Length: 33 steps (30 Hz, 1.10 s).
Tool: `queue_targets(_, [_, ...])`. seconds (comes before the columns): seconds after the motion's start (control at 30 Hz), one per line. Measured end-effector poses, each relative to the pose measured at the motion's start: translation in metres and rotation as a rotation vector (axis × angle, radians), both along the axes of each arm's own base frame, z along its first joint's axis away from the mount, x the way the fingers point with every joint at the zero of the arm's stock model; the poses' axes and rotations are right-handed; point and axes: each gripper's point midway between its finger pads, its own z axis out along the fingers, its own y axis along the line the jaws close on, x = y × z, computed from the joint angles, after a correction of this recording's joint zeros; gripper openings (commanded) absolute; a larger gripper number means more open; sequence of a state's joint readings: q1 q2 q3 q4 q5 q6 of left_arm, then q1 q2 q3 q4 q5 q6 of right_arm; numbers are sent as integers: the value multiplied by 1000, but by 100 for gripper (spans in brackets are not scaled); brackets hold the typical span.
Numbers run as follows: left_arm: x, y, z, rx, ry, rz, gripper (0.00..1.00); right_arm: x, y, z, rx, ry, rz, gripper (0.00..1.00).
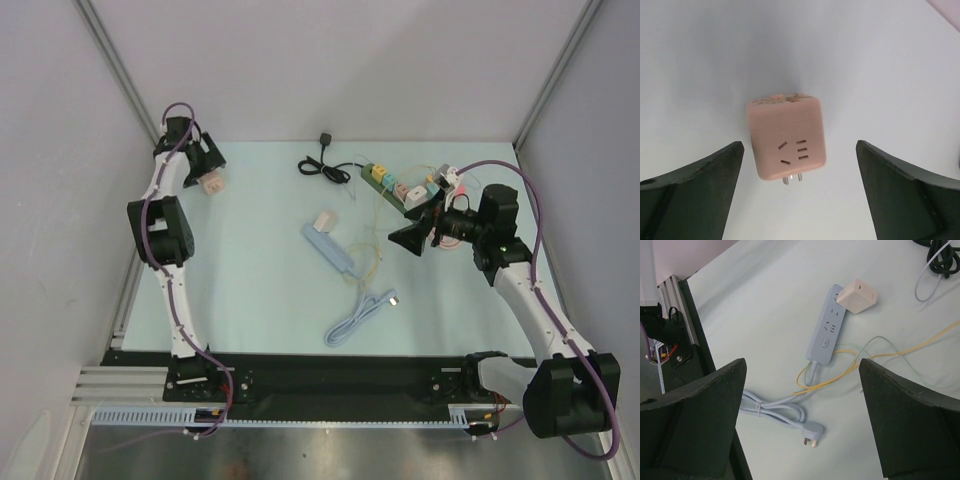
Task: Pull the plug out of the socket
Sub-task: Place the plug at the center of the board.
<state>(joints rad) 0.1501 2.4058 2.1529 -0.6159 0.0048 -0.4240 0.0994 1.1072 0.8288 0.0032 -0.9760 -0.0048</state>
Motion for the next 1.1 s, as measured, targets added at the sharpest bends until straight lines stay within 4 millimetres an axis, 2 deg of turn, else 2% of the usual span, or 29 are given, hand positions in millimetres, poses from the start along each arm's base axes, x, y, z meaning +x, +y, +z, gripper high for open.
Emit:
queue_targets(0.1, [2,-9,15,-11,-34,-42,99,0,0,1,-3,-12,2,100])
queue_targets(0.2, [-3,-21,18,-43,-54,-85,99,0,-1,2,-6,-20,3,100])
queue_targets(0.63, [-25,-81,-11,-136,-26,-204,99,-1,0,3,-9,-32,11,100])
queue_targets(0.97, [-55,-112,-10,-180,-73,-257,100,-1,-1,3,-13,-41,13,100])
queue_targets(1.1, [-69,-135,-6,-194,-109,-300,100,-1,-1,3,-15,-49,13,100])
